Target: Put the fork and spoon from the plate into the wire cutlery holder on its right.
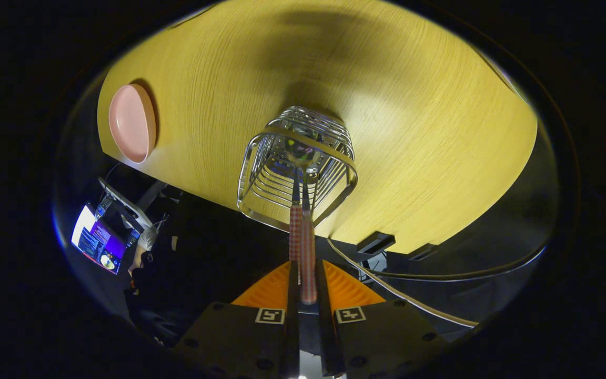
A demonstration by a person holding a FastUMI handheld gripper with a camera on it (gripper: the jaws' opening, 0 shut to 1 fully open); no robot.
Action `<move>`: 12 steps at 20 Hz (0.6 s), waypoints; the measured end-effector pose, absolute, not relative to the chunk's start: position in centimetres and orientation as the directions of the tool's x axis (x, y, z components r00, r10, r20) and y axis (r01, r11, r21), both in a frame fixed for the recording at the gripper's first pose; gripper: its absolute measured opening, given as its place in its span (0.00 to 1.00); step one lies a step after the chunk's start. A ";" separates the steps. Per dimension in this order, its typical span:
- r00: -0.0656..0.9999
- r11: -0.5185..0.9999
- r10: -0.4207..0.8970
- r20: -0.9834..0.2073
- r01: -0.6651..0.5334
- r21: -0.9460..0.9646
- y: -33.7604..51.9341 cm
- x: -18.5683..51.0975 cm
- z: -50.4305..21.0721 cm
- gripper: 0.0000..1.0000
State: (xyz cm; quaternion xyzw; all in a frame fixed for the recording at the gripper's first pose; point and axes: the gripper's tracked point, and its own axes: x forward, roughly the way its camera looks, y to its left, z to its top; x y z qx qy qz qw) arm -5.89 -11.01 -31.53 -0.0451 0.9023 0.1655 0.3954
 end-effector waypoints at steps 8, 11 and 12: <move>-0.352 0.932 0.291 -0.889 -0.104 0.346 -9.4 -3.1 -30.8 0.60; -0.124 0.928 0.359 -0.925 -0.054 0.368 -9.3 -1.9 -29.4 0.82; -0.032 0.924 0.379 -0.925 -0.049 0.380 -9.1 -1.2 -28.6 0.85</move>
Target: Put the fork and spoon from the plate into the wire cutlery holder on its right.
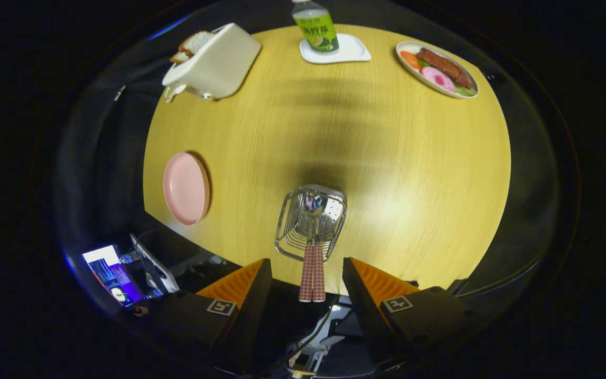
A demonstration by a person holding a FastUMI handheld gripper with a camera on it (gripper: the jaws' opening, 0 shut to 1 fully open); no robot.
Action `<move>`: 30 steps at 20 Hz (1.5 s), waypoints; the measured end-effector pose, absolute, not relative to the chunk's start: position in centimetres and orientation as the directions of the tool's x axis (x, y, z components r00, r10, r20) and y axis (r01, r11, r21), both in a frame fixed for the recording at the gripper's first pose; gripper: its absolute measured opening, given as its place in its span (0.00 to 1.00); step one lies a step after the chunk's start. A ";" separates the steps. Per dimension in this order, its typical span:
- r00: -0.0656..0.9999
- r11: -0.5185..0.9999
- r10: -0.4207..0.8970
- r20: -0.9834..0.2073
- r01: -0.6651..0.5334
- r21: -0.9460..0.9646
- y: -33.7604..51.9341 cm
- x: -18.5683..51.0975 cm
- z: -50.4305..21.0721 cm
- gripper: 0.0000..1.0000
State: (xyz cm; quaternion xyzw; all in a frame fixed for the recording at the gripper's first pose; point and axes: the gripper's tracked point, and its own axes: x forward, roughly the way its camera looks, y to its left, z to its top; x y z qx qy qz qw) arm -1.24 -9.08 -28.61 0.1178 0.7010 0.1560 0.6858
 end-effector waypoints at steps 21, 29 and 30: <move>0.962 0.986 0.152 -0.228 -0.133 0.098 -12.6 4.1 -2.0 0.99; 0.967 0.968 0.233 -0.104 -0.221 0.118 -13.8 4.2 -0.4 0.99; 0.967 0.967 0.237 -0.095 -0.226 0.114 -13.9 4.2 -0.4 0.99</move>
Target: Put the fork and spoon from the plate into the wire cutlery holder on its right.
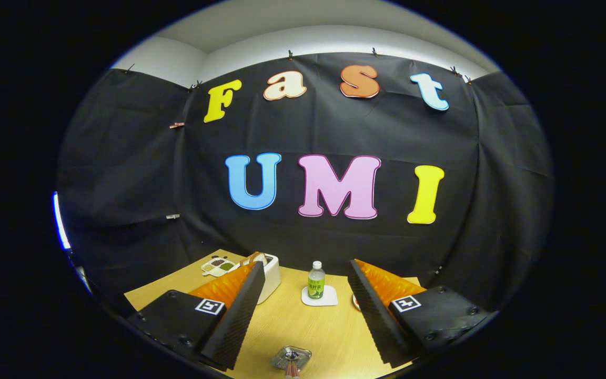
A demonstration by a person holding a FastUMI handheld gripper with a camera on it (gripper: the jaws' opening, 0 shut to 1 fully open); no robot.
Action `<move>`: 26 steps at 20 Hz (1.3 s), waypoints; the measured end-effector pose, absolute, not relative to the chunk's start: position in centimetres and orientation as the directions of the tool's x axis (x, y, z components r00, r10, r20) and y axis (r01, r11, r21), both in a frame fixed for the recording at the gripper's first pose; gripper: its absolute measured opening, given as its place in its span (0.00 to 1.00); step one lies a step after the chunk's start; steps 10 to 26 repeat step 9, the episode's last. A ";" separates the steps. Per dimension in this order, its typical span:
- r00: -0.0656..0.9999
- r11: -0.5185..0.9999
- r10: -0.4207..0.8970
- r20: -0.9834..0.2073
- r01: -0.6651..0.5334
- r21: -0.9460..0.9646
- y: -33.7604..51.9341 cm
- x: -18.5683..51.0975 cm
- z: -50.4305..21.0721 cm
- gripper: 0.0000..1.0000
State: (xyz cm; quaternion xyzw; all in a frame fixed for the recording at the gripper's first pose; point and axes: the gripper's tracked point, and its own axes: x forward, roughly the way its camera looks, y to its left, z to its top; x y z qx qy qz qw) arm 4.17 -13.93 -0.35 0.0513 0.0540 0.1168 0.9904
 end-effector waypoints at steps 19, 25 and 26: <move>0.941 0.935 0.338 -0.024 -0.333 0.121 -10.6 4.6 1.0 0.99; 0.941 0.935 0.338 -0.024 -0.333 0.121 -10.6 4.6 1.0 0.99; 0.941 0.935 0.338 -0.024 -0.333 0.121 -10.6 4.6 1.0 0.99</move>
